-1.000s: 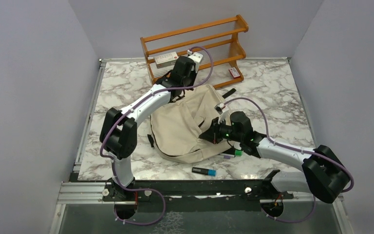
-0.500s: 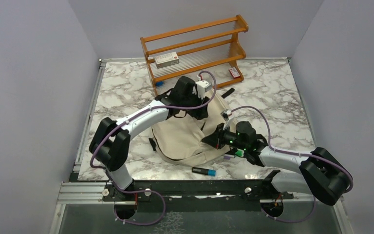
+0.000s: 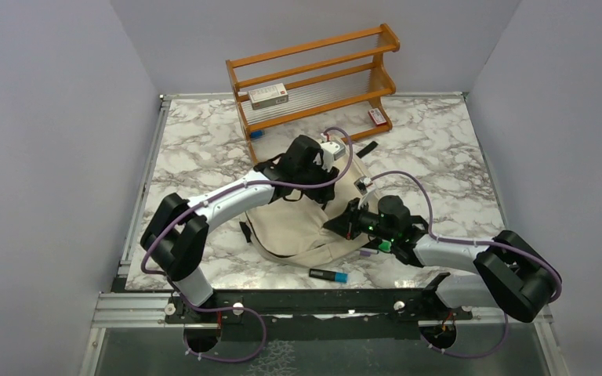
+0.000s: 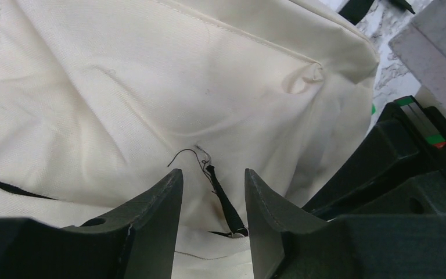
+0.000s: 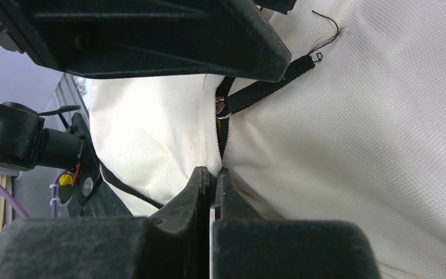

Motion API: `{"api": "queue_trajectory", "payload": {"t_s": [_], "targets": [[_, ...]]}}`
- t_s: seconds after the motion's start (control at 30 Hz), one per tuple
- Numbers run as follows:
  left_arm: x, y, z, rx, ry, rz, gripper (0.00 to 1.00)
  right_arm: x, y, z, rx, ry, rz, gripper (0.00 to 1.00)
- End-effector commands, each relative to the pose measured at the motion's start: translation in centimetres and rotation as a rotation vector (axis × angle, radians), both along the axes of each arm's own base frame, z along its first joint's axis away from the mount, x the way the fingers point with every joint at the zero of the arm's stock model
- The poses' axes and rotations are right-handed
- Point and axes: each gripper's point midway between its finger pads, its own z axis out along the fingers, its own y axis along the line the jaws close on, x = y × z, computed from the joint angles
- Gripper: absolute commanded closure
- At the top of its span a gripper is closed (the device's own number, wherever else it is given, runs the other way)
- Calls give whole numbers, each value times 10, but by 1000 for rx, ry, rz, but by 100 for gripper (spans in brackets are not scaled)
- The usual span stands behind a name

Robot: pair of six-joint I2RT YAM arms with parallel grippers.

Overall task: Pack the student bag
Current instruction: Unzip the student bag at the center of the board.

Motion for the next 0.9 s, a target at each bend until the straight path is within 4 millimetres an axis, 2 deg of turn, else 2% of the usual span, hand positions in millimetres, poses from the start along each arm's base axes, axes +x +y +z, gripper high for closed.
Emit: {"api": "queue_trajectory", "payload": {"t_s": [0.0,0.43,0.67,0.73,0.87], "targets": [[9,2,-7,31,-24,24,56,0,5,6,28,-17,10,99],[-16,3,-31,49,82,-41,56,3,5,2,10,-11,0,99],[-29,-3,-37,45,116,-78,58,2,6,0,11,-1,2,99],[-31,-3,-39,48,123,-84,62,3,6,-1,7,0,1,99],[-32,-3,-42,53,130,-81,77,2,5,-3,5,7,0,99]]}}
